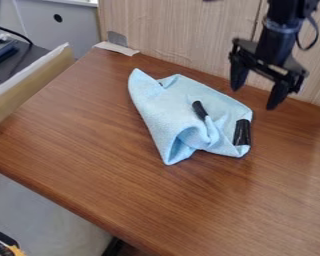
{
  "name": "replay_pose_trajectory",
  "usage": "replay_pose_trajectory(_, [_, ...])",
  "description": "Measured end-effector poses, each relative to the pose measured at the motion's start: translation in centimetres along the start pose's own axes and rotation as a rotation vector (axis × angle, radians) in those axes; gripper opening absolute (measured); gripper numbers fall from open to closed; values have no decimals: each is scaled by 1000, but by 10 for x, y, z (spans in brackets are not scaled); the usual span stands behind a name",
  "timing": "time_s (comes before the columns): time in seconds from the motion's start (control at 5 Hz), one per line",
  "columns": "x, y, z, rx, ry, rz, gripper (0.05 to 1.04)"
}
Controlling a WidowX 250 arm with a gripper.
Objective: Fold the cloths from top left to bottom ringht
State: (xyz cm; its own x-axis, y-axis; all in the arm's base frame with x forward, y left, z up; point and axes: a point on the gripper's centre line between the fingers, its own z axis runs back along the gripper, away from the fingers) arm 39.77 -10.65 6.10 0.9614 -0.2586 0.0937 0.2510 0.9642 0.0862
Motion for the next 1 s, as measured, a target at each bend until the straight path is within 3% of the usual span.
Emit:
replay_pose_trajectory(0.4, [3,-14,-44,12,18,-9,1001])
replay_pose_trajectory(0.6, [-1,-25,-63,-24,46,-25,1000])
replay_pose_trajectory(1.0, [-21,-27,-72,-37,96,11,1001])
